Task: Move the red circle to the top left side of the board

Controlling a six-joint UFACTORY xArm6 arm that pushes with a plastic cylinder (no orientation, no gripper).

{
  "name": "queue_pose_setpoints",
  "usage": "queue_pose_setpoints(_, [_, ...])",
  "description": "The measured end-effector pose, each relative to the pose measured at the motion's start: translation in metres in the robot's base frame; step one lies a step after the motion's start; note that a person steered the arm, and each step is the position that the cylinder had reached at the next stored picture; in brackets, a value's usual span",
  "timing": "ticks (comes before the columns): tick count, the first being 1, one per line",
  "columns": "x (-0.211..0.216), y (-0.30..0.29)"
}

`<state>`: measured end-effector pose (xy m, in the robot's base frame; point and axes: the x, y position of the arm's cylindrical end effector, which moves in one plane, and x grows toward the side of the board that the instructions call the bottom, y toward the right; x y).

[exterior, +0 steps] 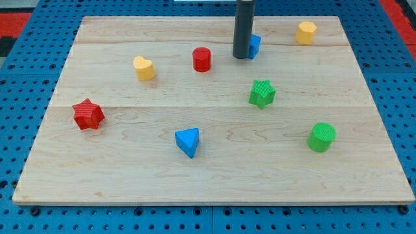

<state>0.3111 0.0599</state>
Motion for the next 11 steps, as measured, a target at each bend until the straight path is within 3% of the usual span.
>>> queue_pose_setpoints(2, [0.002, -0.026])
queue_pose_setpoints(4, [0.055, -0.027])
queue_pose_setpoints(7, [-0.052, -0.181])
queue_pose_setpoints(8, [-0.051, -0.109])
queue_pose_setpoints(10, [-0.113, -0.149])
queue_pose_setpoints(11, [-0.113, -0.212])
